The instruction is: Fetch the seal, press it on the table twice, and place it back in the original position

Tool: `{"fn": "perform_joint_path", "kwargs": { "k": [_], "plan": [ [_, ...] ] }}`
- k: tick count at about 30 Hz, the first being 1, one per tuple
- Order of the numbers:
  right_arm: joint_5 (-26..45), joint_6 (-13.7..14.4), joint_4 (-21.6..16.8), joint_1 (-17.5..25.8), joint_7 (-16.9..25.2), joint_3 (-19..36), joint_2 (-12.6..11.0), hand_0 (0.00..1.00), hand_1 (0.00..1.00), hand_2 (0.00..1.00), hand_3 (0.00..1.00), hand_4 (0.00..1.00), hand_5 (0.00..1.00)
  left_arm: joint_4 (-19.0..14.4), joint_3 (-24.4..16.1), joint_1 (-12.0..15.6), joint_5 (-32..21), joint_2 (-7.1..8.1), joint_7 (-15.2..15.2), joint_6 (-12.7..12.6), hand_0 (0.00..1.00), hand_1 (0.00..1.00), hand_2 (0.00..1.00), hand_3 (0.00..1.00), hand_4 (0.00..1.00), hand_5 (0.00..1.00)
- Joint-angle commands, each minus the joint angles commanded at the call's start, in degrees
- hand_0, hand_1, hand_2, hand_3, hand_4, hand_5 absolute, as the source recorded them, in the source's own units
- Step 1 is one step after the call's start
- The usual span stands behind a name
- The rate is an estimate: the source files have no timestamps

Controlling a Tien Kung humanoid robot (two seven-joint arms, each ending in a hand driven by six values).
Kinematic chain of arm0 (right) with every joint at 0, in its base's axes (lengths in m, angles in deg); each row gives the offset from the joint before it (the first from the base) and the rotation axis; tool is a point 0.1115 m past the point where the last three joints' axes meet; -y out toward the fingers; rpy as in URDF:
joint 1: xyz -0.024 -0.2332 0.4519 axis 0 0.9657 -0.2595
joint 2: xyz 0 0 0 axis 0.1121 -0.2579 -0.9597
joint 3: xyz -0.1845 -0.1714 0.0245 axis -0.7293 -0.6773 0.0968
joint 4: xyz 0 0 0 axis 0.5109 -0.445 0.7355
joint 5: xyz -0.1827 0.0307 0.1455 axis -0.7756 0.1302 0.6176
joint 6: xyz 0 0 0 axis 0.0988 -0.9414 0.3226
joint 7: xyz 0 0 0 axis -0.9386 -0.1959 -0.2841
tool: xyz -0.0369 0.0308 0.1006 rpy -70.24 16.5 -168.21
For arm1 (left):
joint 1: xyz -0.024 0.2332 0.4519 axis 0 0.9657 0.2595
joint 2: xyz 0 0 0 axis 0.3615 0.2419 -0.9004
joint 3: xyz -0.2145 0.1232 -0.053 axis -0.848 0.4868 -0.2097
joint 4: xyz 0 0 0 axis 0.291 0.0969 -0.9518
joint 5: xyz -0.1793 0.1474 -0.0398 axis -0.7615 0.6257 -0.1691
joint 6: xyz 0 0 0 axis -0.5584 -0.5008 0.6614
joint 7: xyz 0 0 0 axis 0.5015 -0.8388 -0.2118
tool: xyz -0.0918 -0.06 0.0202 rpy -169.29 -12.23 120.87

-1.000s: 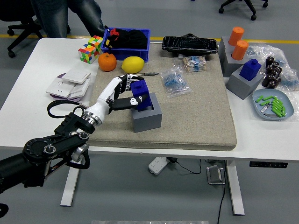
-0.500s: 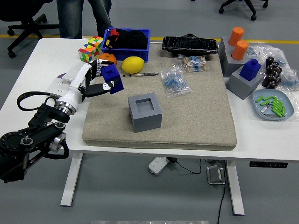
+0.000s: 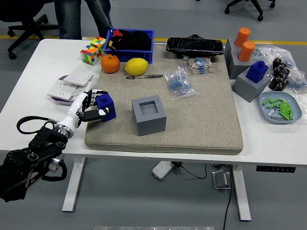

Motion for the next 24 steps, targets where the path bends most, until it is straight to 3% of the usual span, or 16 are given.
{"fn": "perform_joint_path", "kwargs": {
  "k": [8, 24],
  "plan": [
    [0.02, -0.03, -0.03, 0.01, -0.02, -0.1, 0.03, 0.721, 0.678, 0.644, 0.612, 0.711, 0.514, 1.23, 1.41, 0.07, -0.65, -0.6, -0.05, 0.05, 0.657, 0.516, 0.472, 0.599, 0.614, 0.002],
    [0.03, 0.01, -0.02, -0.06, -0.02, 0.0, 0.09, 0.721, 0.678, 0.644, 0.612, 0.711, 0.515, 0.4, 0.8, -0.13, -0.18, -0.45, 0.17, -0.12, 0.658, 0.519, 0.473, 0.599, 0.609, 0.002]
  ]
}}
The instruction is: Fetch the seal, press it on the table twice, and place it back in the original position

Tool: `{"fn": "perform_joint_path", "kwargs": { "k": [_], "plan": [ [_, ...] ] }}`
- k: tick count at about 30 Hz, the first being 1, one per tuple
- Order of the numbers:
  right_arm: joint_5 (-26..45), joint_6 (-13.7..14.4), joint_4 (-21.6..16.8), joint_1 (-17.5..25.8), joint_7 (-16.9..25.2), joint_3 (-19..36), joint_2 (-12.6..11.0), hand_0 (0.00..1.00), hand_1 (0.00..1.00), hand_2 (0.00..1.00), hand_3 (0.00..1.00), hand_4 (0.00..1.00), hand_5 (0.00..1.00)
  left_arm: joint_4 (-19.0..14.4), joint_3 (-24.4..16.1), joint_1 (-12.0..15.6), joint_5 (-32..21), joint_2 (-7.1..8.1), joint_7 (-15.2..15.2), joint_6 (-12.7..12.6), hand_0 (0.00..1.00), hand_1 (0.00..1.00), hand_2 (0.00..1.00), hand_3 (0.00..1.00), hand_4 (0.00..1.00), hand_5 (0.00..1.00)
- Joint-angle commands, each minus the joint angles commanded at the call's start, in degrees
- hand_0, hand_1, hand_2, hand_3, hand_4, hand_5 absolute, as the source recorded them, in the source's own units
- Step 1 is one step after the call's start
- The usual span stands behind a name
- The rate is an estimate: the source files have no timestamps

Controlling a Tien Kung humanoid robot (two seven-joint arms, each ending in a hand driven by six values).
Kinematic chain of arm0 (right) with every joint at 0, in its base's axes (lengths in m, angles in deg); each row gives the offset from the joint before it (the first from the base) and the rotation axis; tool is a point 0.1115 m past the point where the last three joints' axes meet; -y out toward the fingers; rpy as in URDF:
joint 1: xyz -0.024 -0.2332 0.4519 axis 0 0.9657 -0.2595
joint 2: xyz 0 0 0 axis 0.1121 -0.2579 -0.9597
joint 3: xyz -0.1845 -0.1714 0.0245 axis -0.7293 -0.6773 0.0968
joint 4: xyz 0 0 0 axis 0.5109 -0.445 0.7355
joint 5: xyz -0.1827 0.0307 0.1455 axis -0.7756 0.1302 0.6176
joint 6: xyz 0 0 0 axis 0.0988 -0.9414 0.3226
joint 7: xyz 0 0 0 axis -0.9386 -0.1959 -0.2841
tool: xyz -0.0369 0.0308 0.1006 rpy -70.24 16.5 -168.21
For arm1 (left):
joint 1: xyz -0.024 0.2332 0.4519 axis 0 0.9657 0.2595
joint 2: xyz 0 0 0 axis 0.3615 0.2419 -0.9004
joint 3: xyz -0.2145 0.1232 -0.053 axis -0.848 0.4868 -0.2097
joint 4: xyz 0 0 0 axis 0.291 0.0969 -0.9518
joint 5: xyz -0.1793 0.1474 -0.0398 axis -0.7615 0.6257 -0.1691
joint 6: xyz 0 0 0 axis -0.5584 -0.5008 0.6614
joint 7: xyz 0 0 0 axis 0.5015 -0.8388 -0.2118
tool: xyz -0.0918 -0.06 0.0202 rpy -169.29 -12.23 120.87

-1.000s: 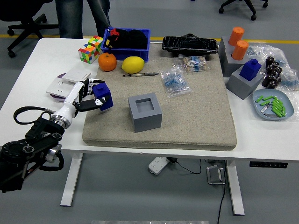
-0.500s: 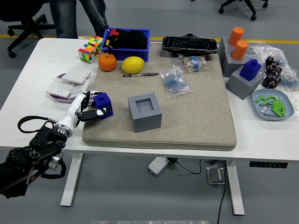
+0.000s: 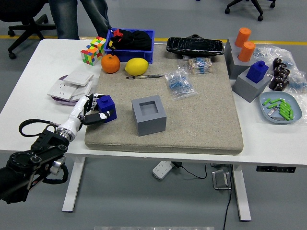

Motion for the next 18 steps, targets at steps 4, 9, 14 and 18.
{"fn": "perform_joint_path", "kwargs": {
  "k": [4, 9, 14, 18],
  "plan": [
    [-0.01, 0.02, 0.01, 0.04, 0.04, 0.13, 0.08, 0.721, 0.678, 0.644, 0.612, 0.711, 0.515, -1.57, -1.63, -0.27, 1.76, 0.84, -0.05, -0.3, 0.658, 0.519, 0.473, 0.599, 0.609, 0.002],
    [-0.06, 0.0, 0.02, 0.19, 0.03, 0.28, 0.06, 0.721, 0.678, 0.644, 0.612, 0.711, 0.515, -6.71, -6.55, -1.41, 6.76, 3.38, -0.34, -0.93, 0.657, 0.518, 0.473, 0.6, 0.607, 0.002],
    [-0.15, 0.04, 0.0, 0.21, 0.02, 0.4, -0.08, 0.721, 0.678, 0.644, 0.613, 0.711, 0.516, -13.2, -10.94, -2.31, 9.6, 5.18, -0.56, -1.32, 0.656, 0.519, 0.472, 0.6, 0.607, 0.002],
    [-0.14, 0.05, 0.0, 0.13, 0.04, 0.5, 0.0, 0.721, 0.678, 0.644, 0.612, 0.711, 0.515, -18.6, -11.67, -2.58, 10.75, 5.08, -0.7, -1.42, 0.655, 0.518, 0.472, 0.6, 0.607, 0.002]
  ]
}}
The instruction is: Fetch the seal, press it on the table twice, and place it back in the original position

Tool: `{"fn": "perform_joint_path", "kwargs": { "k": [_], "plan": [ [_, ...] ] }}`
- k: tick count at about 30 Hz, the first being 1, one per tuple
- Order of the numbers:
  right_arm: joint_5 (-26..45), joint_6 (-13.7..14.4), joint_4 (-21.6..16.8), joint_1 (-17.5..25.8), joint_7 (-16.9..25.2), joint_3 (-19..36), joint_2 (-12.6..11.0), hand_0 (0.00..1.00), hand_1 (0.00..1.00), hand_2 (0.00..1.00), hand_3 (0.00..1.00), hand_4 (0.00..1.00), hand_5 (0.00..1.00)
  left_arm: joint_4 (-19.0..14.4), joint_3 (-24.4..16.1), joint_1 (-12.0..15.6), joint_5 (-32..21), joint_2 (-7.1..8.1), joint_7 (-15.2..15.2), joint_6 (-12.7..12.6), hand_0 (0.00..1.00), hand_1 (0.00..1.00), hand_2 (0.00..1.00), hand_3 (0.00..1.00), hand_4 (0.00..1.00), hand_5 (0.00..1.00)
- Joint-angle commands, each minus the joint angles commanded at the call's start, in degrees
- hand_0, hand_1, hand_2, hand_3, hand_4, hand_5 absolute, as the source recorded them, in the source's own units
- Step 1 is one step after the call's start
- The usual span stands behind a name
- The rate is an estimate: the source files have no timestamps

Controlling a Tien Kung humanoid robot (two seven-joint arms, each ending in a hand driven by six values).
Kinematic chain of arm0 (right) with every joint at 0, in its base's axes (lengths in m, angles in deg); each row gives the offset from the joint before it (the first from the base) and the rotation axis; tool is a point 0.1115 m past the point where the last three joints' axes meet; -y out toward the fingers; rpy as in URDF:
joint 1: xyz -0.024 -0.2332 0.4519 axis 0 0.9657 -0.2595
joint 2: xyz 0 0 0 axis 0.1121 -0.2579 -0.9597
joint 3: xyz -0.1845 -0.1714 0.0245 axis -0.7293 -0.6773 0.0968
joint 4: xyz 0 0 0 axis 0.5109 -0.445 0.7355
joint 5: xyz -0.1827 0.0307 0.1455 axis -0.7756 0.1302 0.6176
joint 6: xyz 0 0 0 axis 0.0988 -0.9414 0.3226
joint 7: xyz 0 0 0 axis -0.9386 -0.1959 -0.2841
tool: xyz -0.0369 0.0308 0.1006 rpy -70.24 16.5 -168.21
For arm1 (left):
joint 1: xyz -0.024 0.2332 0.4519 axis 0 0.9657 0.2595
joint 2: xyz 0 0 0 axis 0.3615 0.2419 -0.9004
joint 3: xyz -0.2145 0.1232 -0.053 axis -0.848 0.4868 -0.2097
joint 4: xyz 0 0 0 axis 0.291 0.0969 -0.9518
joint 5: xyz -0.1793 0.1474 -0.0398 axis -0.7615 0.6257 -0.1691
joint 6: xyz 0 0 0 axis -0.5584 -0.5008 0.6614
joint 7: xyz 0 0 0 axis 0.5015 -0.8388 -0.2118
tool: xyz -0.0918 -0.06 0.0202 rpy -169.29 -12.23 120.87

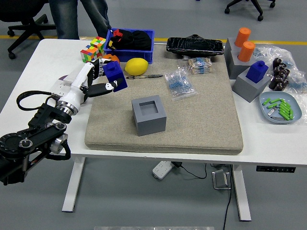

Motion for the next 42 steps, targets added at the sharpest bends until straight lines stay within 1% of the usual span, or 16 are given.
{"fn": "perform_joint_path", "kwargs": {
  "k": [2, 5, 7, 8, 13, 19, 24, 29, 42],
  "plan": [
    [0.05, -0.01, -0.03, -0.06, 0.02, -0.04, 0.05, 0.721, 0.678, 0.644, 0.612, 0.711, 0.515, -2.01, 0.71, -0.08, 0.36, -0.64, -0.25, 0.14, 0.655, 0.518, 0.472, 0.6, 0.607, 0.002],
    [0.13, -0.02, -0.03, -0.14, 0.03, -0.23, 0.06, 0.721, 0.678, 0.644, 0.612, 0.711, 0.515, -2.97, 2.93, -0.48, 0.47, -1.94, -0.71, 0.44, 0.655, 0.518, 0.472, 0.6, 0.607, 0.002],
    [0.14, -0.02, -0.04, -0.16, 0.03, -0.25, 0.04, 0.72, 0.678, 0.644, 0.612, 0.711, 0.515, -2.75, 4.14, -0.72, 0.36, -2.46, -0.89, 0.59, 0.655, 0.518, 0.472, 0.6, 0.607, 0.002],
    [0.13, 0.01, 0.0, -0.17, 0.01, -0.2, 0.02, 0.72, 0.678, 0.644, 0.612, 0.711, 0.515, -2.29, 5.58, -0.96, 0.1, -2.95, -1.05, 0.74, 0.655, 0.518, 0.472, 0.6, 0.607, 0.002],
    [0.21, -0.03, 0.07, -0.06, -0.03, -0.35, -0.04, 0.721, 0.678, 0.644, 0.611, 0.711, 0.516, -0.5, 9.39, -1.77, -0.83, -4.35, -1.12, 0.86, 0.653, 0.518, 0.472, 0.599, 0.607, 0.002],
    [0.29, -0.04, 0.01, -0.17, 0.01, -0.57, -0.12, 0.721, 0.678, 0.644, 0.612, 0.711, 0.516, 1.53, 11.15, -2.38, -1.52, -6.0, -0.98, 0.81, 0.653, 0.519, 0.471, 0.599, 0.608, 0.002],
    [0.34, 0.01, 0.01, -0.25, 0.01, -0.54, -0.14, 0.721, 0.678, 0.644, 0.612, 0.711, 0.515, 3.01, 11.39, -2.88, -1.89, -6.75, -0.82, 0.7, 0.653, 0.518, 0.472, 0.599, 0.608, 0.002],
    [0.38, -0.01, 0.06, -0.19, -0.04, -0.63, -0.2, 0.721, 0.678, 0.644, 0.612, 0.711, 0.515, 4.22, 11.46, -3.1, -2.15, -7.13, -0.72, 0.61, 0.653, 0.518, 0.472, 0.599, 0.608, 0.002],
    [0.37, 0.01, 0.05, -0.15, -0.01, -0.93, -0.29, 0.721, 0.678, 0.644, 0.612, 0.711, 0.517, 5.02, 12.47, -2.99, -2.46, -6.96, -0.76, 0.77, 0.651, 0.519, 0.473, 0.599, 0.614, 0.002]
  ]
}}
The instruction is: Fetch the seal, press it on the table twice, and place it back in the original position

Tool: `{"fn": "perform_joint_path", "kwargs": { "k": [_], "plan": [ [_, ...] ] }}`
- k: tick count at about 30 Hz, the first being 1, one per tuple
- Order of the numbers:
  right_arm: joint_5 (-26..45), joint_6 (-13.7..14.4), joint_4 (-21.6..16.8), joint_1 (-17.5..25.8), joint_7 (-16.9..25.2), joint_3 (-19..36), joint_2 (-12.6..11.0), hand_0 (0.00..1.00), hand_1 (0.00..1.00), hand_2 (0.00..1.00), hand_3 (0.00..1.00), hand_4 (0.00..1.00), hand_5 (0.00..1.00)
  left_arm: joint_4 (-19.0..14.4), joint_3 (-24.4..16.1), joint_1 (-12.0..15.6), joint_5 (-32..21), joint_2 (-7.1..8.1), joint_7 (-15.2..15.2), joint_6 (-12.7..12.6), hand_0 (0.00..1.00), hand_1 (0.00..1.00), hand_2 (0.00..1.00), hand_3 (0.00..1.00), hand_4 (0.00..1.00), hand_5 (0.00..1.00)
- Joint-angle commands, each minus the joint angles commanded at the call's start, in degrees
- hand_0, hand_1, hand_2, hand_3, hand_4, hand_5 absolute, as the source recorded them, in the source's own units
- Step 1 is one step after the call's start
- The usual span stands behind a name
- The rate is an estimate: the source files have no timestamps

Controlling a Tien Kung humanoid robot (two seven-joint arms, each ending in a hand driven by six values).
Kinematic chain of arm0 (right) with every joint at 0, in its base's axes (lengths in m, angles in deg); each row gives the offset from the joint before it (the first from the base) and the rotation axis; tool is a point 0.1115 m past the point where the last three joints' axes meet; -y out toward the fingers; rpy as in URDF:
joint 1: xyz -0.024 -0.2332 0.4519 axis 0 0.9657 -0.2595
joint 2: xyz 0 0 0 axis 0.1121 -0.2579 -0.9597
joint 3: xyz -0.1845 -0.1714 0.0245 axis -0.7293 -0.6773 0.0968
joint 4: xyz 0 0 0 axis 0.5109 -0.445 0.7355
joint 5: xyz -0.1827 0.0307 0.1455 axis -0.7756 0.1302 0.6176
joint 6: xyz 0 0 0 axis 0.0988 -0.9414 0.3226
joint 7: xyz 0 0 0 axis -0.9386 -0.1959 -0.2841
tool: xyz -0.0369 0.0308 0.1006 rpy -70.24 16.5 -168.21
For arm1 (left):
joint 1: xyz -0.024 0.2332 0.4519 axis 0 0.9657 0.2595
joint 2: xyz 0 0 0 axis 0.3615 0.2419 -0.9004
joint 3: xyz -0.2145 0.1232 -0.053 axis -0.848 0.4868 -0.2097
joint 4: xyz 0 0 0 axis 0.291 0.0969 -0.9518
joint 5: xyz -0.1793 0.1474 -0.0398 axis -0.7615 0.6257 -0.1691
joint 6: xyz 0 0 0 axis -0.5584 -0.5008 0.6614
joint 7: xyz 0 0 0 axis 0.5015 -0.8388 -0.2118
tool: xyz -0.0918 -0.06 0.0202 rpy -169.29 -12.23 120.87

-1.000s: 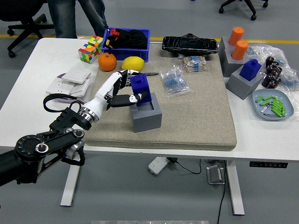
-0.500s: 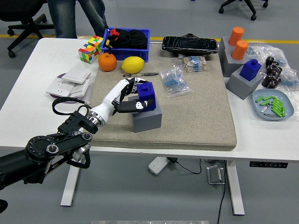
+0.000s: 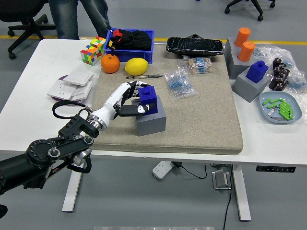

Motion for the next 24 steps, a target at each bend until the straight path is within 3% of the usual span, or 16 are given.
{"fn": "perform_joint_path", "kwargs": {
  "k": [17, 18, 23, 24],
  "plan": [
    [0.03, 0.0, -0.02, 0.02, 0.0, -0.1, -0.05, 0.72, 0.678, 0.644, 0.612, 0.711, 0.516, 0.76, 0.53, 0.31, -0.49, -0.18, 0.38, 0.97, 0.654, 0.534, 0.485, 0.599, 0.634, 0.002],
    [0.03, 0.0, -0.02, 0.03, 0.0, -0.08, -0.03, 0.72, 0.678, 0.644, 0.612, 0.711, 0.517, 0.77, 0.61, 0.33, -0.73, -0.17, 0.57, 1.25, 0.655, 0.552, 0.5, 0.6, 0.791, 0.002],
    [-0.01, -0.06, 0.0, 0.1, 0.03, 0.0, 0.05, 0.72, 0.678, 0.644, 0.612, 0.711, 0.517, 0.83, 0.89, 0.35, -1.81, -0.17, 1.83, 2.21, 0.655, 0.552, 0.5, 0.6, 0.791, 0.002],
    [-0.02, -0.06, 0.0, 0.11, 0.03, 0.0, 0.05, 0.721, 0.678, 0.644, 0.612, 0.712, 0.516, 0.85, 0.87, 0.36, -1.88, -0.17, 1.85, 2.36, 0.712, 0.609, 0.544, 0.634, 0.912, 0.002]
  ]
}}
